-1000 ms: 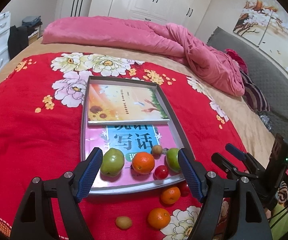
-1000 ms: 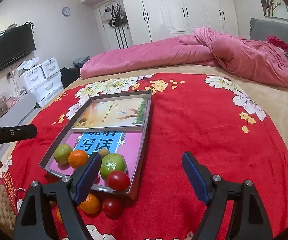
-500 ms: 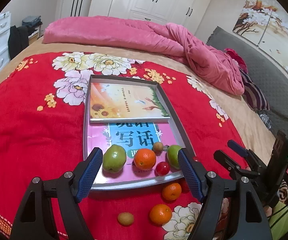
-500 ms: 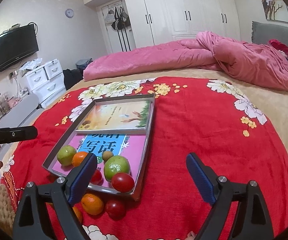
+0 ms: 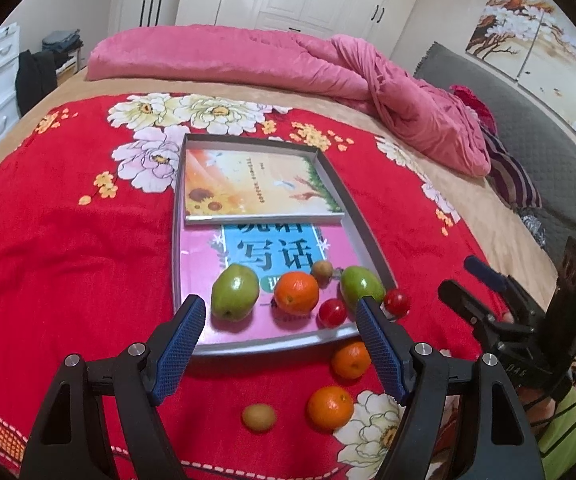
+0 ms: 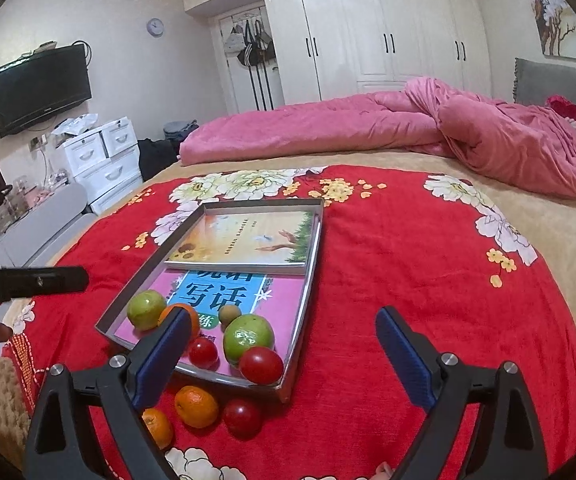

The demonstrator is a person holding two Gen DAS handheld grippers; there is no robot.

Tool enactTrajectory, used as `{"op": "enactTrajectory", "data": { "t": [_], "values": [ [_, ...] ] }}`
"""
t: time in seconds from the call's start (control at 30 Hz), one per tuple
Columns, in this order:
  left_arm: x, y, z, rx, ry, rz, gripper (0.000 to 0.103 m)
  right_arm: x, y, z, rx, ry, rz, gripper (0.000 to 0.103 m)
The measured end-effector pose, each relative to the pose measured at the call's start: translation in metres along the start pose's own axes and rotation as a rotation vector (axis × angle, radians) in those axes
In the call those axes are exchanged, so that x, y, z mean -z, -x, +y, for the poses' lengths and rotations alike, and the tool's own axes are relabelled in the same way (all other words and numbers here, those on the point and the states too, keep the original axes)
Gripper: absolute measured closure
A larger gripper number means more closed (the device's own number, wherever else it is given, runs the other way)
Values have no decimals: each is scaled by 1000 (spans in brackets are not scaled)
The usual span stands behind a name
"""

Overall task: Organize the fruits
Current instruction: 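Withdraw both open tools from the tray toward the remaining fruit, then grasp a kiwi with the left tool while the right tool grasps an orange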

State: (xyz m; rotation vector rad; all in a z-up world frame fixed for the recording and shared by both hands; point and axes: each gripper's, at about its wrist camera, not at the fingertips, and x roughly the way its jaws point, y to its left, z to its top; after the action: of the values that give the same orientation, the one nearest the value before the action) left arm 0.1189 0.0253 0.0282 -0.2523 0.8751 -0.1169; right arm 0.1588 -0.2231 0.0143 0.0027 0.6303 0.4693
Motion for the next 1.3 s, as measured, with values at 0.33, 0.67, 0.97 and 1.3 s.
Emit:
{"op": "enactTrajectory", "data": {
  "t": [0.33, 0.67, 0.97, 1.3],
  "values": [
    [8, -1, 6, -16, 0, 21, 24, 3, 2, 7, -11, 17, 12, 9],
    [16, -3, 9, -30, 7, 31, 24, 10, 3, 18, -47, 37, 39, 4],
    [22, -7, 7, -30, 1, 57, 23, 16, 3, 30, -101, 47, 71, 2],
    [32, -12, 10, -34, 0, 99, 23, 25, -1, 48, -149, 78, 117, 1]
  ]
}}
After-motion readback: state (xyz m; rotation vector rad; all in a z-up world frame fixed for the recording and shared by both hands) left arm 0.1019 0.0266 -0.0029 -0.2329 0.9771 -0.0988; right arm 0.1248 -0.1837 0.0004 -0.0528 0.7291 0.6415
